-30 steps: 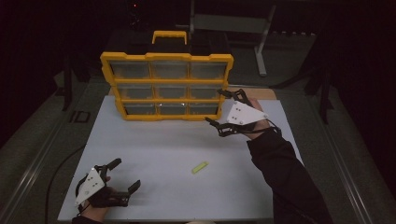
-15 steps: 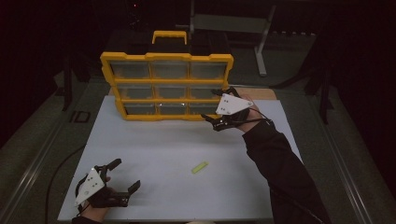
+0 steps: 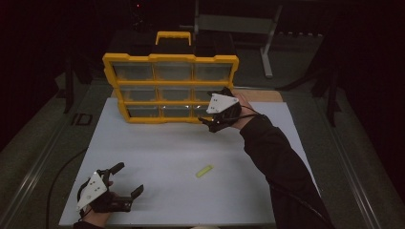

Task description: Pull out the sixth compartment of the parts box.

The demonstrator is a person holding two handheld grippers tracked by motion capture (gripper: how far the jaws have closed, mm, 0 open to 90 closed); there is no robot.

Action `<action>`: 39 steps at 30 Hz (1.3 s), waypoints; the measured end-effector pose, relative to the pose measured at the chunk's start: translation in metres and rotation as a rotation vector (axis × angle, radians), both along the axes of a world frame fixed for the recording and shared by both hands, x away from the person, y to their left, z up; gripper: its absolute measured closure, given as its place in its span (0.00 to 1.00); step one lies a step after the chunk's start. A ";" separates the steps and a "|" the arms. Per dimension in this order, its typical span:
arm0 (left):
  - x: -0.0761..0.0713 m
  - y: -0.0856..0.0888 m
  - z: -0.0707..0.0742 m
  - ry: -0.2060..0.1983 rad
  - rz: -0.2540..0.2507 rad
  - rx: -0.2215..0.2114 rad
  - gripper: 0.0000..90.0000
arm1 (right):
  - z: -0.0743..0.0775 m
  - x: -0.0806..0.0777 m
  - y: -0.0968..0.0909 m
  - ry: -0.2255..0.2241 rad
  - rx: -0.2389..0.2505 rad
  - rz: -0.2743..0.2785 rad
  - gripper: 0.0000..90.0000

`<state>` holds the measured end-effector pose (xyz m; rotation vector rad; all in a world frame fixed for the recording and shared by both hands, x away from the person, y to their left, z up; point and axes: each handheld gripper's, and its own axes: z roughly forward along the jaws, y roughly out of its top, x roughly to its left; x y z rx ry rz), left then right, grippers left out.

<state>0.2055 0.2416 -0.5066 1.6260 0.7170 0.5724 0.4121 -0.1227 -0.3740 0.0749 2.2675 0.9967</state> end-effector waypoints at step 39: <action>-0.001 0.002 0.000 0.008 -0.010 -0.019 0.00 | -0.008 0.050 0.028 -0.429 -0.280 0.134 0.74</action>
